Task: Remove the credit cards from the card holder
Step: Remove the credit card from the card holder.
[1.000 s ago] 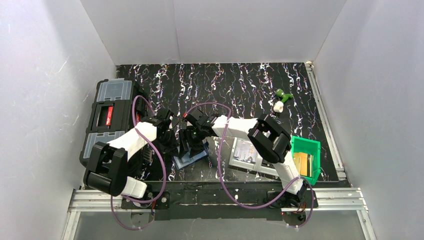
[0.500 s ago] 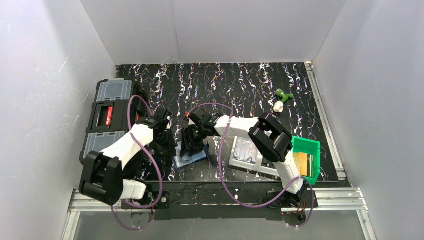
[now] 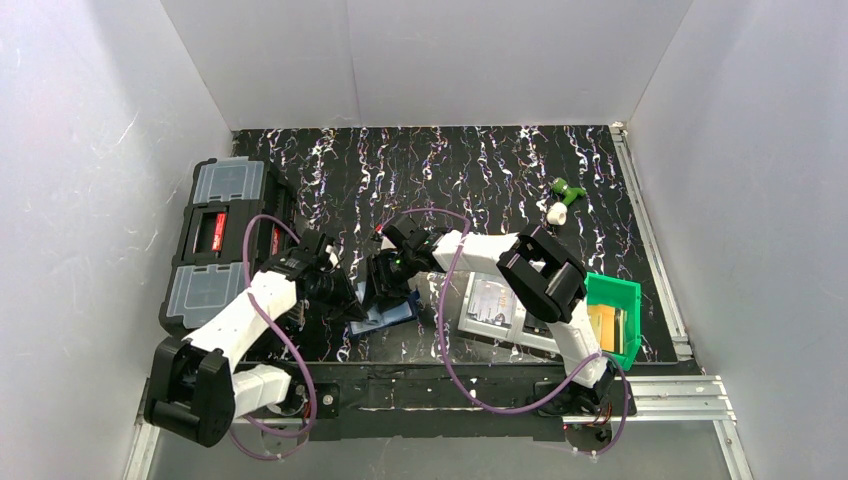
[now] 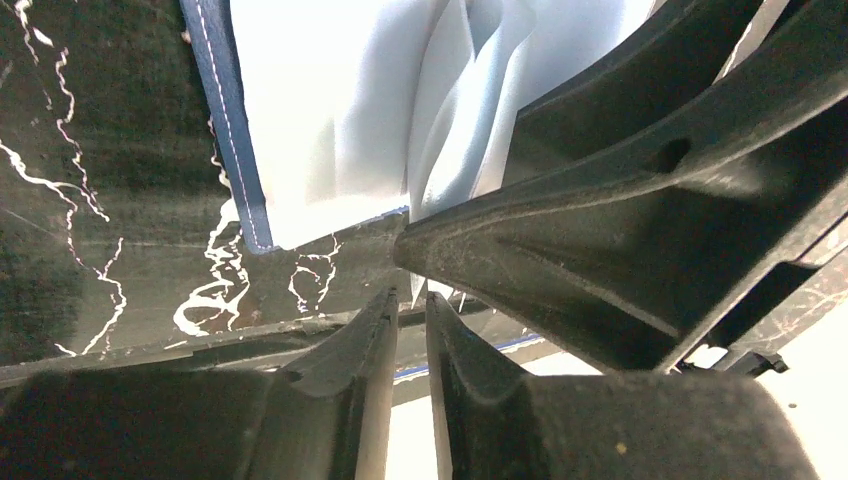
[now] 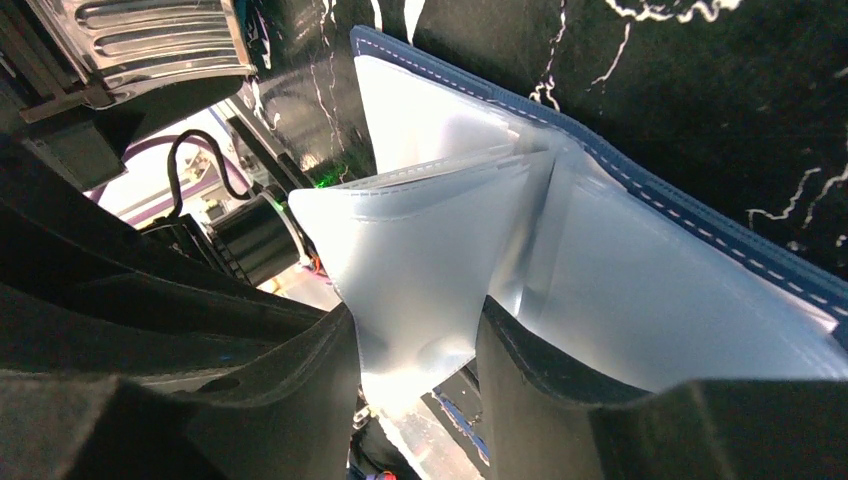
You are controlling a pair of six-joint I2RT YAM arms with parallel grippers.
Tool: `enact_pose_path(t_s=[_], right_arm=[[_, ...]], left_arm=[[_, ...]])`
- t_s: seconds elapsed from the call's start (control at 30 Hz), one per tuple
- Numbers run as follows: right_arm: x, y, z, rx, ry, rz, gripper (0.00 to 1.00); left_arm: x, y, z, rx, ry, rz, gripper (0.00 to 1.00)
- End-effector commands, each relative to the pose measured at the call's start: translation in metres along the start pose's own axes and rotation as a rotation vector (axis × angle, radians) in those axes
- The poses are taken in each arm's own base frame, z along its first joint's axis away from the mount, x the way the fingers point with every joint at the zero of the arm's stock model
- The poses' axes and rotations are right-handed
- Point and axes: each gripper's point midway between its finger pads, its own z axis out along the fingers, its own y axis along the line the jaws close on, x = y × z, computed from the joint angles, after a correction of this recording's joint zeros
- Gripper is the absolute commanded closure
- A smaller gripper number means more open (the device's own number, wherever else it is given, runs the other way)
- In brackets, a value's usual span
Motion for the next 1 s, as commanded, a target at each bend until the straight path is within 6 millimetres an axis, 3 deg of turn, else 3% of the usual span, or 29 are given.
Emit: enact_pose_path(t_s=[0.0,0.23,0.63,0.97], right_arm=[[0.004,-0.006,0.002,0.010,0.009,0.022,0.50],[0.004,-0.006,0.003,0.009,0.012,0.027,0.50],[0.003,-0.004,0.000,0.009,0.010,0.019,0.50],[0.003,0.003,-0.005,-0.007,0.003,0.000,0.39]], left_arm=[[0.004,-0.006,-0.004,0.059,-0.021,-0.018,0.81],[0.001,0.004,0.004,0.043,-0.062,-0.007,0.77],[-0.008,0.013,0.018,0.000,-0.082,-0.005,0.82],[-0.015,0.015,0.023,-0.036,-0.099,-0.007,0.79]])
